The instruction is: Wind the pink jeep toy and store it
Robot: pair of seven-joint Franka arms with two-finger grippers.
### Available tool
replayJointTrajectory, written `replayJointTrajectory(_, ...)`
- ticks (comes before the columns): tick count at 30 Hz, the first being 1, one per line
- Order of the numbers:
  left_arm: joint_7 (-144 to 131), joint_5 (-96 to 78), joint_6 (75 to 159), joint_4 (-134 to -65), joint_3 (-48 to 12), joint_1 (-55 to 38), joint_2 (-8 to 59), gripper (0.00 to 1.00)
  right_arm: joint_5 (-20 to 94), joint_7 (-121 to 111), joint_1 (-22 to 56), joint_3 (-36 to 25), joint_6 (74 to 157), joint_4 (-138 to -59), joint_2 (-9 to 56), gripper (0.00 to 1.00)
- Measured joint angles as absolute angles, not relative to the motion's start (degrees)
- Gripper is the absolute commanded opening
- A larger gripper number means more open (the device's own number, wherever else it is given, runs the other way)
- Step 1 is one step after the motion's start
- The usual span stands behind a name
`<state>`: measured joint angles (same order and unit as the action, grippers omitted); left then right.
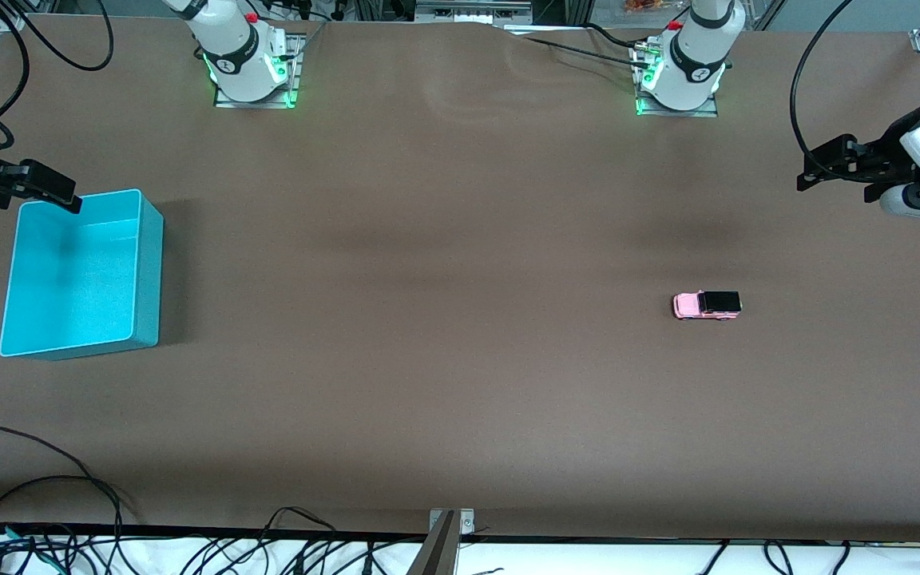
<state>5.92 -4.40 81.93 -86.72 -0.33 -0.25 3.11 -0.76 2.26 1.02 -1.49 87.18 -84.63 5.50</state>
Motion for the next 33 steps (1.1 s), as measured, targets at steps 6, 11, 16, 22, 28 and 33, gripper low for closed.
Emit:
replayJointTrajectory(6, 5.92, -4.40, 81.92, -86.72, -0.33, -0.24, 3.12, 1.00, -0.76, 2.26, 1.02, -1.48, 87.17, -84.63, 5.50, 1.00)
replayJointTrajectory(11, 5.92, -4.40, 81.92, -86.72, -0.33, -0.25, 3.12, 1.00, -0.76, 2.26, 1.02, -1.48, 87.15, -84.63, 5.50, 1.00)
replayJointTrajectory(16, 5.92, -4.40, 81.92, -86.72, -0.33, -0.24, 3.12, 1.00, -0.76, 2.24, 1.02, -1.47, 87.11, -84.63, 5.50, 1.00)
replayJointTrajectory(22, 5.92, -4.40, 81.92, -86.72, -0.33, -0.25, 3.13, 1.00, -0.76, 2.25, 1.02, -1.47, 86.47, -84.63, 5.50, 1.00)
replayJointTrajectory(28, 5.92, -4.40, 81.92, -86.72, -0.32, -0.24, 3.15, 1.00, -0.76, 2.25, 1.02, -1.44, 86.22, -84.63, 5.50, 1.00)
replayJointTrajectory(33, 5.92, -4.27, 81.92, -86.72, -0.27, -0.23, 3.19, 1.00, -0.76, 2.25, 1.02, -1.35, 86.21, -84.62, 5.50, 1.00)
